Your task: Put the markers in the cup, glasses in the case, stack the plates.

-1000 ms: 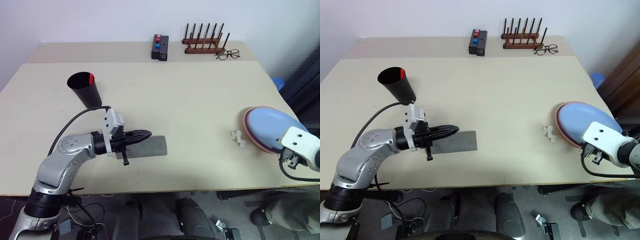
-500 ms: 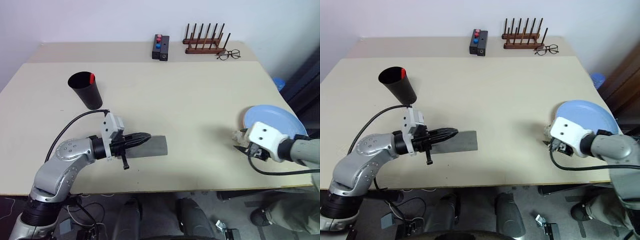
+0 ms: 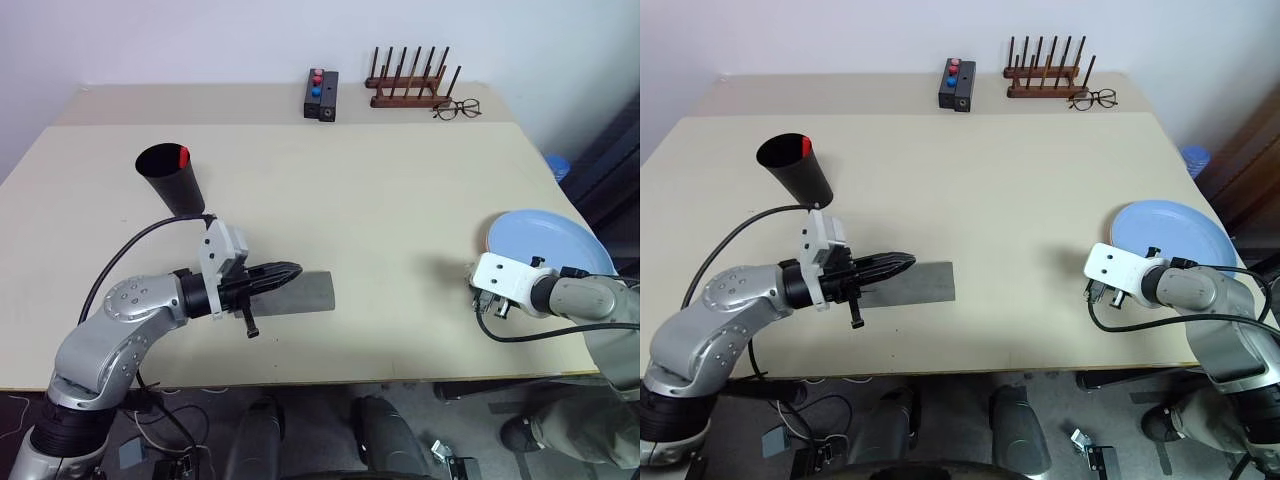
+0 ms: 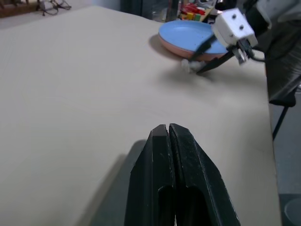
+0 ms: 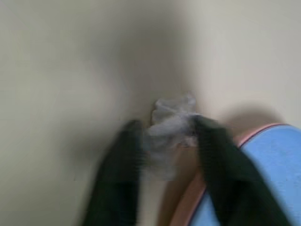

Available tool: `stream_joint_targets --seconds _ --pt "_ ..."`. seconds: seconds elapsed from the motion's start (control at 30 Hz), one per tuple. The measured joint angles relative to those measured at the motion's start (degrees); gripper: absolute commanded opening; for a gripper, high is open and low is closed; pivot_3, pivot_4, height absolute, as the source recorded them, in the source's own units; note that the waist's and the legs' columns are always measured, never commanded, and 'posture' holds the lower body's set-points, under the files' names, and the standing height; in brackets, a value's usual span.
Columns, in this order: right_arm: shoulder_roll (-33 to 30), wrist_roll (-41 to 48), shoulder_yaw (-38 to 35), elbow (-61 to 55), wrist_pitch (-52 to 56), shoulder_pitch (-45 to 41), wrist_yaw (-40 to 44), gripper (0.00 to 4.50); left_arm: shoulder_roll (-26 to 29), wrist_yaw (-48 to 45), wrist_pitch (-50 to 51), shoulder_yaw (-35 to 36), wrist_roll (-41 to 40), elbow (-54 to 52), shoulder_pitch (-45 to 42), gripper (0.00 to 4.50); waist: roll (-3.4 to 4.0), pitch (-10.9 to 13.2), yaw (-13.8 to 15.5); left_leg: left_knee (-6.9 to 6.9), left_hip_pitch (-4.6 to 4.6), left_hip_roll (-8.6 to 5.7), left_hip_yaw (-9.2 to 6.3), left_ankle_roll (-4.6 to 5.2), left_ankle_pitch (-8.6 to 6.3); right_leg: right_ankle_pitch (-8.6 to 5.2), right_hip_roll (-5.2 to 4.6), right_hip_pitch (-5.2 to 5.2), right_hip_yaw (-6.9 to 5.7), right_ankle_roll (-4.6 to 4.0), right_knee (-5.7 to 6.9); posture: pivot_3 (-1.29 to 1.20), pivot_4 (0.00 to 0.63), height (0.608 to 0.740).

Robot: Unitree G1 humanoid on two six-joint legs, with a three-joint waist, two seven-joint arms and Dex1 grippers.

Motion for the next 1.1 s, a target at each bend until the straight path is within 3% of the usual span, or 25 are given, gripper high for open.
stream_joint_targets --seconds 0.37,0.5,0.6,0.7,0.8,0.9,1.1 --pt "-0.81 2.04 -2.93 -0.13 -2.38 -3.08 1.04 0.06 0.55 2.44 3.41 0.17 -1.59 -0.95 -3.89 0.00 0.02 0.01 -0.18 -0.01 0.00 0.00 0.00 0.01 -0.01 0.00 0.01 0.00 0.00 0.02 0.01 0.00 0.150 0.738" --pt "-8.62 1.95 -8.11 6.94 -6.08 -4.72 1.40 0.06 2.22 2.55 3.65 2.56 -1.79 -1.01 -2.43 0.00 0.03 0.03 0.14 0.00 0.00 -0.01 0.00 0.03 -0.01 -0.01 -0.01 0.01 -0.01 0.01 -0.03 0.00 0.150 0.738" --pt "-10.42 1.88 -9.96 13.22 -9.29 -5.24 1.57 0.06 2.38 2.80 3.78 2.74 -1.92 -1.38 -1.35 0.00 0.01 0.02 -0.02 0.01 0.01 0.00 0.01 0.04 -0.02 -0.01 -0.01 0.04 0.00 0.00 -0.04 0.00 0.150 0.738" --pt "-9.85 2.34 -8.76 17.20 -11.07 -5.12 2.47 0.90 2.37 3.17 3.42 2.72 -1.70 -1.47 -0.32 0.00 0.05 0.03 -0.26 -0.01 0.02 0.00 0.01 0.04 -0.02 -0.01 0.00 0.03 0.01 0.01 0.00 0.00 0.150 0.738" --pt "-9.04 2.19 -7.67 18.24 -11.47 -6.08 1.90 2.33 2.34 3.71 2.53 2.74 -0.64 -1.37 0.81 0.00 0.11 0.06 -0.48 -0.01 0.02 0.00 0.01 0.06 -0.03 0.00 0.02 -0.02 0.04 0.02 0.04 0.00 0.150 0.738" --pt "-6.78 2.79 -7.14 18.06 -11.71 -9.78 1.36 2.33 2.19 4.85 0.99 3.62 0.71 -1.32 2.23 0.00 0.12 0.06 -0.54 -0.01 0.04 0.01 0.01 0.06 -0.03 0.00 0.03 -0.03 0.03 0.02 0.05 0.00 0.150 0.738" --pt "6.53 13.10 -7.35 16.28 -7.67 -17.83 1.33 2.33 1.69 8.60 -5.08 14.11 5.43 1.72 12.79 0.00 0.12 0.06 -0.60 -0.07 0.02 0.01 0.01 0.07 -0.04 -0.01 0.03 -0.04 0.03 0.04 0.05 0.00 0.150 0.738"
